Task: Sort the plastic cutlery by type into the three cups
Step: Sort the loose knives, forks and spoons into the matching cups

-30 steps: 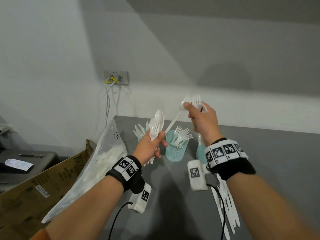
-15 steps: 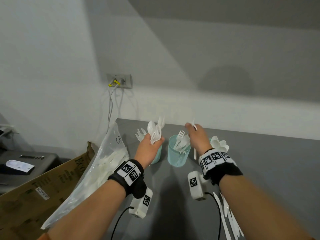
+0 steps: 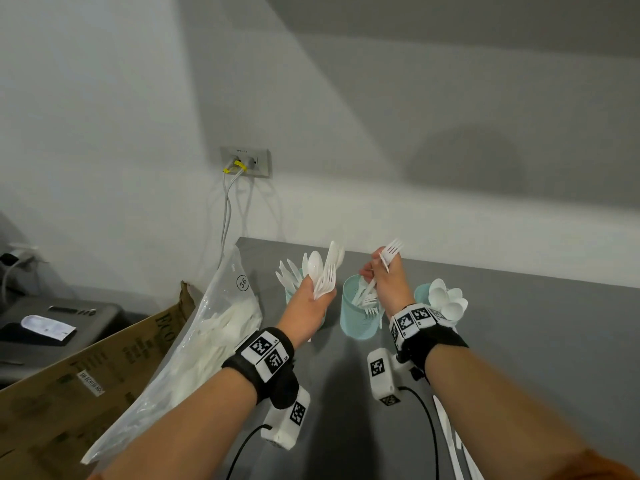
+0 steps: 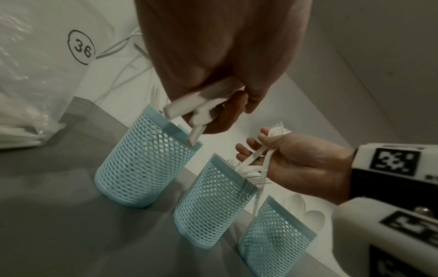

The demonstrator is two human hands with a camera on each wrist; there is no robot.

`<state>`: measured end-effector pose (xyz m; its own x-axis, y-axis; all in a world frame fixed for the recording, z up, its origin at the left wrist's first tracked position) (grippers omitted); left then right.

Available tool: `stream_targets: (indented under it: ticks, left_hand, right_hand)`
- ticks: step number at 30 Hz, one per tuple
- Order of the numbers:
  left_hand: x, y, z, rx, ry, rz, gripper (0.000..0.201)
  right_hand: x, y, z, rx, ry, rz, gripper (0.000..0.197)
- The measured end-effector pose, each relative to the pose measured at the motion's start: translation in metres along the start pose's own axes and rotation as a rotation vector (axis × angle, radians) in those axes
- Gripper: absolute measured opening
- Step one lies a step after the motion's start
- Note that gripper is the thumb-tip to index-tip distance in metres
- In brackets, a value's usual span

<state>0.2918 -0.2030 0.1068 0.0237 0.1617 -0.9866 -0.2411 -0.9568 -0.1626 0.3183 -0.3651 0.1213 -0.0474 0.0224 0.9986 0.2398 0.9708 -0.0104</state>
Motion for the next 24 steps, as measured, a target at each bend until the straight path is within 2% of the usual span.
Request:
stream_targets:
  ticks: [2, 4, 9, 10, 12, 14, 16, 19, 21, 24]
  left_hand:
    - [0.002, 0.001, 0.0, 0.016, 0.003, -0.009, 0.025]
    - [0.002, 0.001, 0.001, 0.022, -0.004, -0.006, 0.026]
    - [-0.001, 0.001, 0.001, 0.023, -0.006, 0.001, 0.022]
    - [-0.001, 0.0, 0.001, 0.022, -0.012, 0.011, 0.022]
    - [0.0, -0.001, 0.0, 0.012, -0.018, 0.016, 0.021]
    - [0.001, -0.001, 0.0, 0.001, -0.009, 0.013, 0.022]
    - [0.0, -0.001, 0.0, 0.005, 0.001, 0.02, 0.025]
    - [-0.002, 0.0, 0.0, 0.005, 0.003, 0.029, 0.028]
    - [-0.004, 0.0, 0.001, 0.005, 0.008, 0.025, 0.029]
    - [-0.007, 0.0, 0.002, 0.011, 0.003, 0.022, 0.032]
  right_hand:
    - [0.0, -0.001, -0.002, -0.027, 0.026, -0.041, 0.018]
    - [0.007, -0.002, -0.007, -0.059, -0.008, 0.036, 0.013]
    - [0.04, -0.007, -0.016, -0.107, -0.221, 0.593, 0.023]
    - [0.044, -0.008, -0.016, -0.112, -0.261, 0.631, 0.021]
    - [0.048, -0.008, -0.015, -0.09, -0.303, 0.539, 0.02]
    - [0.042, -0.005, -0.013, -0.032, -0.305, 0.409, 0.018]
    - [0.029, -0.001, -0.009, 0.016, -0.269, 0.421, 0.012]
    - [0.006, 0.0, -0.005, 0.093, -0.1, 0.519, 0.015]
    - [-0.001, -0.003, -0.006, 0.089, -0.022, 0.565, 0.017]
    - [0.002, -0.009, -0.01, 0.033, -0.025, 0.55, 0.012]
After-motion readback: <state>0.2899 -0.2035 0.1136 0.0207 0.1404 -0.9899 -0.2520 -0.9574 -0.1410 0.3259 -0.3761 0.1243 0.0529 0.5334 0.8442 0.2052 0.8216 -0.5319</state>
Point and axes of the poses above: each hand's wrist, its own z-axis away from the middle knuckle, its own y-axis out of the palm, x = y × z, the point moved 2 cm from there along -z, towards the middle knuckle, and after that the axes turned 4 degrees about x, right-handed, at the moved point
